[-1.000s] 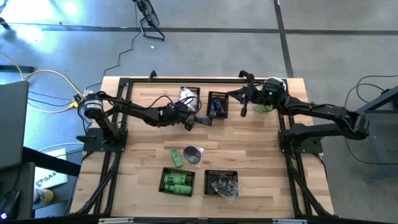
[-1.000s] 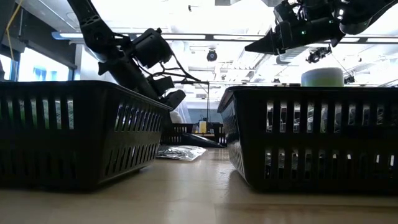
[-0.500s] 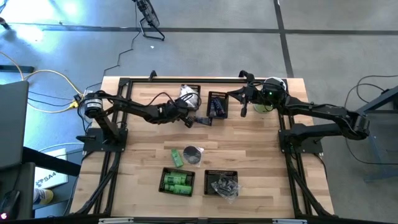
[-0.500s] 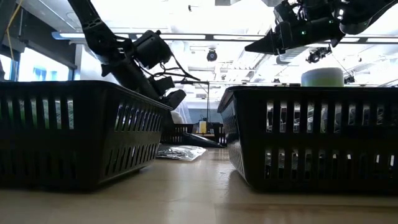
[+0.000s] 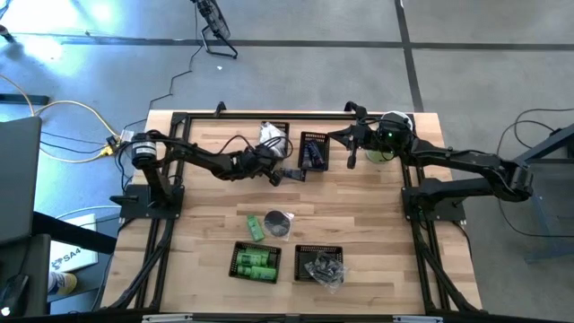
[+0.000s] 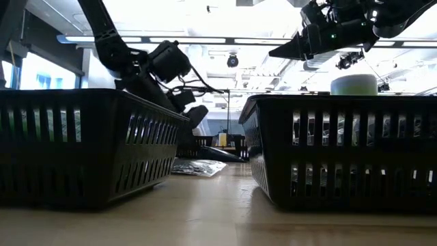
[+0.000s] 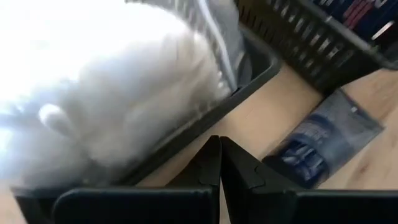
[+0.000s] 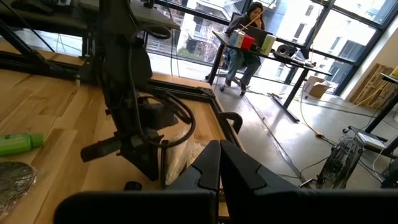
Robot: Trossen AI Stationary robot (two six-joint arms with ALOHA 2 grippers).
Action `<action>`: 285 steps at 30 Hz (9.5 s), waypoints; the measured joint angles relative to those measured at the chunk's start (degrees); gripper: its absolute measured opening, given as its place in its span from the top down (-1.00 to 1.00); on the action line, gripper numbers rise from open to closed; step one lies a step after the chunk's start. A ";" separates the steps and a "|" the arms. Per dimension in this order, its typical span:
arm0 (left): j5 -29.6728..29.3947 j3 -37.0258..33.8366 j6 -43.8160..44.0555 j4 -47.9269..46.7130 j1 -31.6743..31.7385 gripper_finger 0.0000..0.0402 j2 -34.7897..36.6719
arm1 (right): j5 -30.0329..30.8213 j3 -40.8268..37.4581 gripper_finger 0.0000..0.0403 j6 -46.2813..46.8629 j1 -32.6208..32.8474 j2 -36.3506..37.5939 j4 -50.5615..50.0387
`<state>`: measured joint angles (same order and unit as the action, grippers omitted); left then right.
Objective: Pick & Place Travel size toiletries
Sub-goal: Put the blue shave cream into the top right black bin
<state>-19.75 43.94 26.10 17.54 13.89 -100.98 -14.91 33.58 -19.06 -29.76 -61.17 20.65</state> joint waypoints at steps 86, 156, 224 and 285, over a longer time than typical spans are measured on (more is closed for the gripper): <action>4.66 0.02 -12.56 8.32 -0.79 1.00 4.49 | 11.39 0.13 0.99 31.33 13.11 -28.15 -4.99; 8.93 0.00 -18.31 3.62 -0.81 1.00 4.47 | -4.53 0.13 0.99 24.80 7.37 -32.39 8.76; -3.53 0.00 -13.80 2.23 -7.15 1.00 0.73 | -7.66 0.13 0.98 22.22 7.41 -32.37 9.98; 0.79 0.02 -13.43 5.05 -7.15 0.59 0.73 | -6.04 1.51 0.99 9.44 2.25 -7.20 5.26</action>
<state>-18.96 43.97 12.67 22.59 6.74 -100.25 -20.95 35.09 -9.63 -27.50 -68.36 25.91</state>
